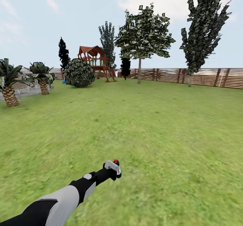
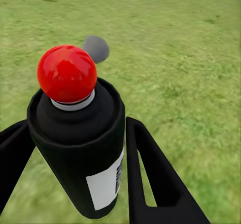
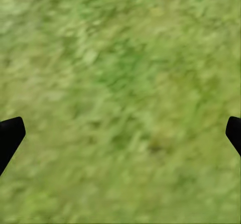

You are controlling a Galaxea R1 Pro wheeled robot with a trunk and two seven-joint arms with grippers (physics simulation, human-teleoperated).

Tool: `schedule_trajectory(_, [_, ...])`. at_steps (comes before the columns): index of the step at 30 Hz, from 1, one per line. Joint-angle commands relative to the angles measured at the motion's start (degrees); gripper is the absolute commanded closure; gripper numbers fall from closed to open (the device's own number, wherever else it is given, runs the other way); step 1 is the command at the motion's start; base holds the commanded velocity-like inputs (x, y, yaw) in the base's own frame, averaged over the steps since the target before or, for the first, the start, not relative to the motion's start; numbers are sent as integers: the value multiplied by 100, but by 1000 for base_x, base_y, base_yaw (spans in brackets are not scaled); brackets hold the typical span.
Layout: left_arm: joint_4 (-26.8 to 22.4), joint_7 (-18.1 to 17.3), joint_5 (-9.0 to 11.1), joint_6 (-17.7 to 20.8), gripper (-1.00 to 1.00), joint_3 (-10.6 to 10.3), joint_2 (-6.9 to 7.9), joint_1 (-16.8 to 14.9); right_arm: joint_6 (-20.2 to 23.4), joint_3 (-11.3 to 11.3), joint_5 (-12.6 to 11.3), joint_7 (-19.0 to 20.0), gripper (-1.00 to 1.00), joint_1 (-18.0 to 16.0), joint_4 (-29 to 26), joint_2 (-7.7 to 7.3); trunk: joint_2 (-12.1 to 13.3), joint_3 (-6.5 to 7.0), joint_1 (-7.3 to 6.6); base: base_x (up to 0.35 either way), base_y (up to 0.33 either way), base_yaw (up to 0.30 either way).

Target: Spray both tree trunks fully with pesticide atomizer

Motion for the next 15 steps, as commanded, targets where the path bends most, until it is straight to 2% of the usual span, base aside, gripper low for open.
schedule_trajectory(1, [-1, 6, 4, -1, 100, 10, 0, 0, 0, 0, 0, 0, -100, 0, 0, 0, 0, -8, 0, 347, 0, 0])
schedule_trajectory(15, [1, 7, 5, -1, 100, 10, 0, 0, 0, 0, 0, 0, -100, 0, 0, 0, 0, -87, 0, 347, 0, 0])
